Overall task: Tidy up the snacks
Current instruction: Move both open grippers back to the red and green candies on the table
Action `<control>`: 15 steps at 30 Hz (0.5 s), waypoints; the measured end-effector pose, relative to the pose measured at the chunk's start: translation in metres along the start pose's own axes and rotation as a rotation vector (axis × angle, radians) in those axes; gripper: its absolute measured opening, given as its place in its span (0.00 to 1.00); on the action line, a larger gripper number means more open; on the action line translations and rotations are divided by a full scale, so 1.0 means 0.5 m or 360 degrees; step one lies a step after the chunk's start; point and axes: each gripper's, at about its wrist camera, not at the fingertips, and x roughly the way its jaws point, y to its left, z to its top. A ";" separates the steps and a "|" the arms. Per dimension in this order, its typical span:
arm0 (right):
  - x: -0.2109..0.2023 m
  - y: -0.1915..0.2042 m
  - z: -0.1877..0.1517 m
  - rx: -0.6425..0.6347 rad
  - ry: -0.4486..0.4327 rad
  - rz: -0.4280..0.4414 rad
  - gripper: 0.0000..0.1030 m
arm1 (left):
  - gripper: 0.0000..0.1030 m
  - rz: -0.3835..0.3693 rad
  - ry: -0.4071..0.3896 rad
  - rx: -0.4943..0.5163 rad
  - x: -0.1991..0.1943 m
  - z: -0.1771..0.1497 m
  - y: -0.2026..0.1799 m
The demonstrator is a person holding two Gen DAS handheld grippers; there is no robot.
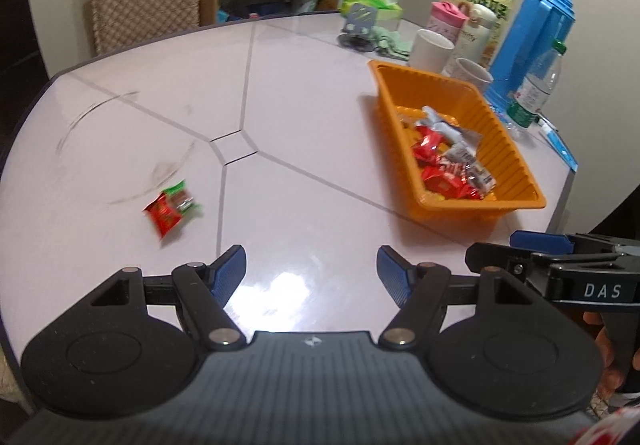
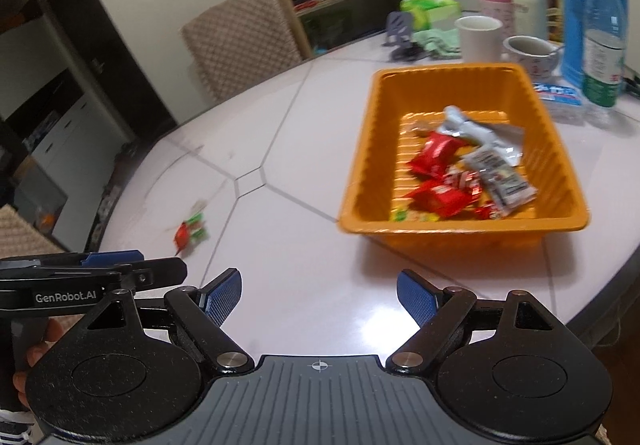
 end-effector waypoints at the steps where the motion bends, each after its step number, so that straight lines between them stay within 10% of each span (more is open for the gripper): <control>1: 0.004 0.007 -0.002 -0.0012 0.0010 0.0011 0.82 | 0.67 0.0009 0.0004 -0.0013 -0.003 -0.005 0.008; 15: 0.086 0.106 -0.020 -0.0188 0.0151 0.0142 0.82 | 0.67 0.0148 0.0028 -0.0171 -0.039 -0.054 0.120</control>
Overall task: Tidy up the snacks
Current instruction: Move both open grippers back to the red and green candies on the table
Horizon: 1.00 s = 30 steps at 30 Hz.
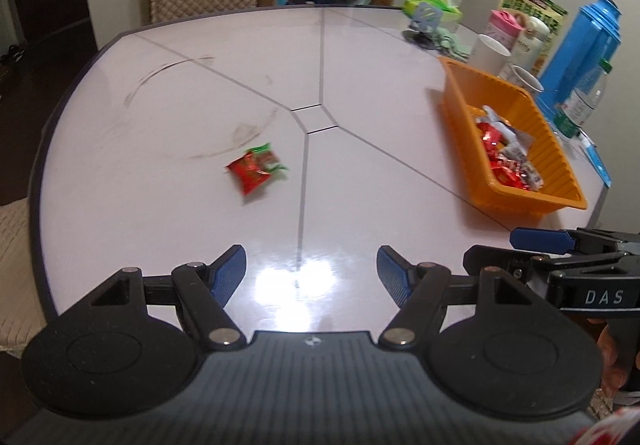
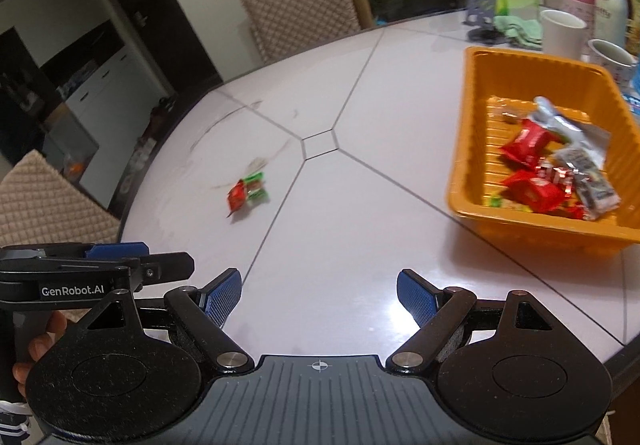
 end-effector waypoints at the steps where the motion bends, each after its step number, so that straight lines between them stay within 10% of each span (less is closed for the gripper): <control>1: 0.006 0.004 0.001 -0.0008 0.0008 0.0004 0.82 | 0.67 0.0010 -0.0001 -0.0007 -0.001 -0.001 0.007; 30: 0.180 0.020 0.095 -0.0083 0.0055 -0.0044 0.82 | 0.67 0.0096 -0.0009 -0.0126 0.110 0.081 0.090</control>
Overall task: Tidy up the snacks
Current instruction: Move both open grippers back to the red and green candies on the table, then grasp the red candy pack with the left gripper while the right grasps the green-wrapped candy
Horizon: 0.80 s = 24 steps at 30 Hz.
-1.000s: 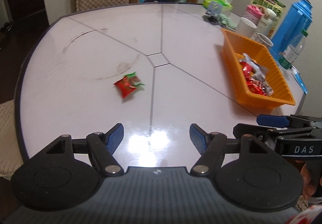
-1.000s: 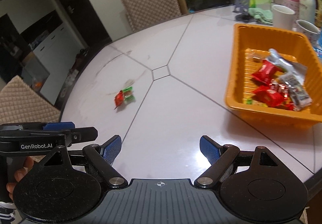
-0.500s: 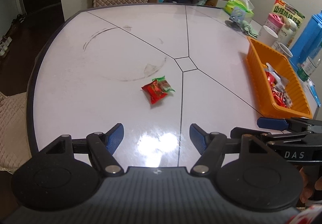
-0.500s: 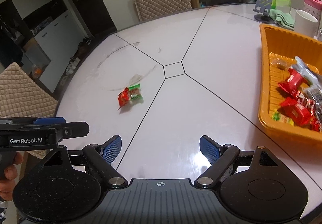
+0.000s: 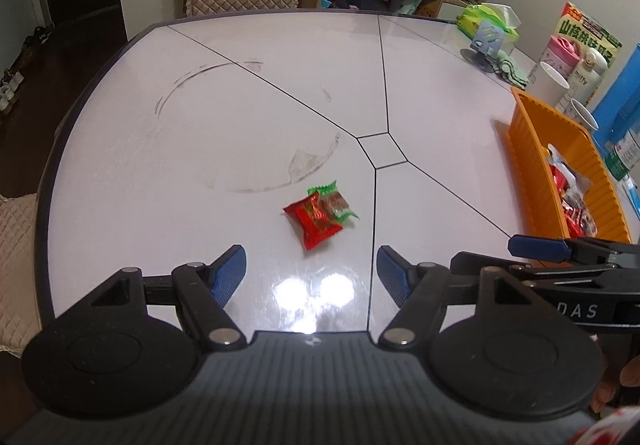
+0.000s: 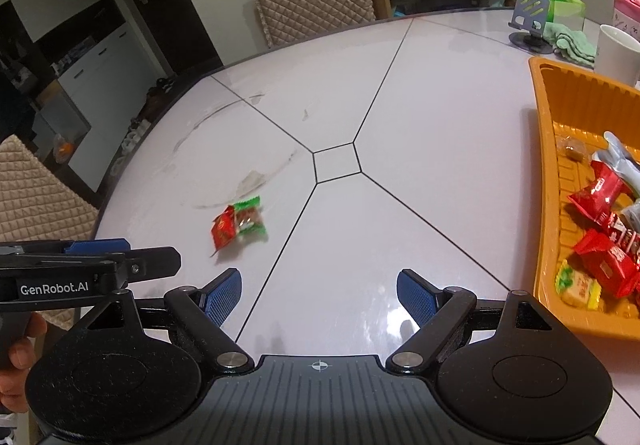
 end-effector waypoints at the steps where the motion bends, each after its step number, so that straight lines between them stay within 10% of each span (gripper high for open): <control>1: 0.004 -0.002 0.003 0.0003 0.0000 -0.0001 0.82 | 0.67 0.0003 0.0002 -0.0005 0.005 0.003 0.001; 24: 0.064 -0.047 0.035 0.0088 0.0047 -0.0030 0.82 | 0.58 0.0105 0.0089 -0.0014 0.155 0.062 0.009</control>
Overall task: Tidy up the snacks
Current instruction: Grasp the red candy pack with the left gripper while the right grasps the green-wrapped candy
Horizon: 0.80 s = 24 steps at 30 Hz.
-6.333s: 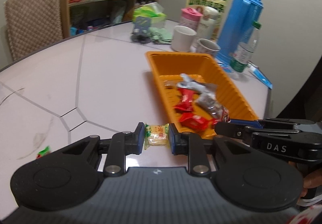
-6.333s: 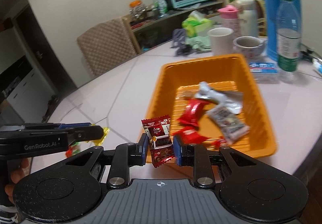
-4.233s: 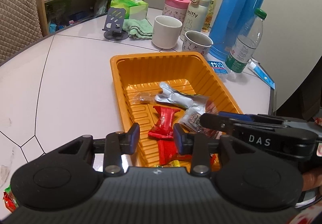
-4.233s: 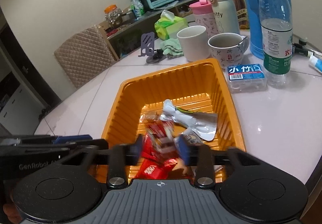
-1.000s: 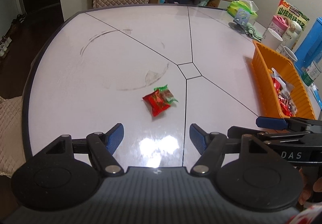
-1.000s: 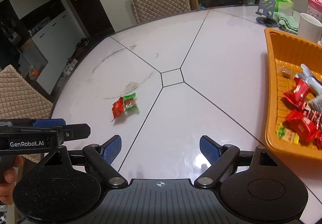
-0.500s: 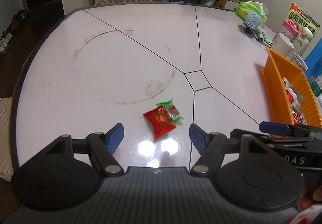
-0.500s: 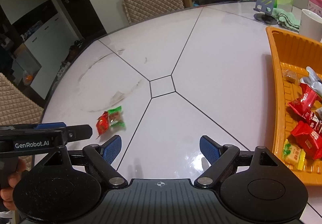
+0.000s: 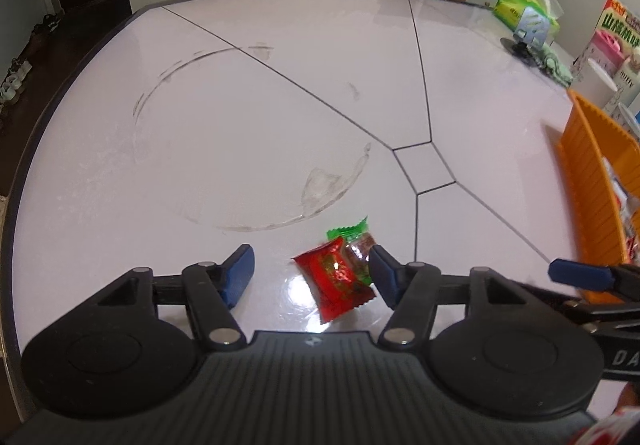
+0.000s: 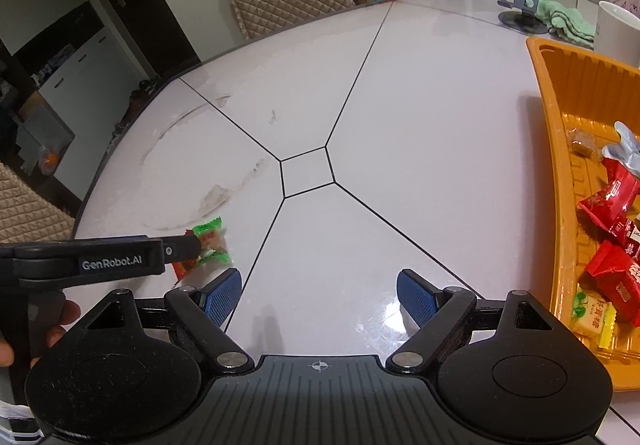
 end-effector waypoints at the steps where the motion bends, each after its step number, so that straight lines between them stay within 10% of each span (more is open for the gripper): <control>1: 0.001 -0.001 0.000 0.0001 0.0002 0.0001 0.82 | 0.58 0.0010 0.0003 0.0006 0.003 -0.001 0.002; 24: 0.009 -0.014 -0.005 0.0044 0.0033 0.0019 0.82 | 0.50 0.0003 -0.0015 0.0245 -0.006 -0.020 0.018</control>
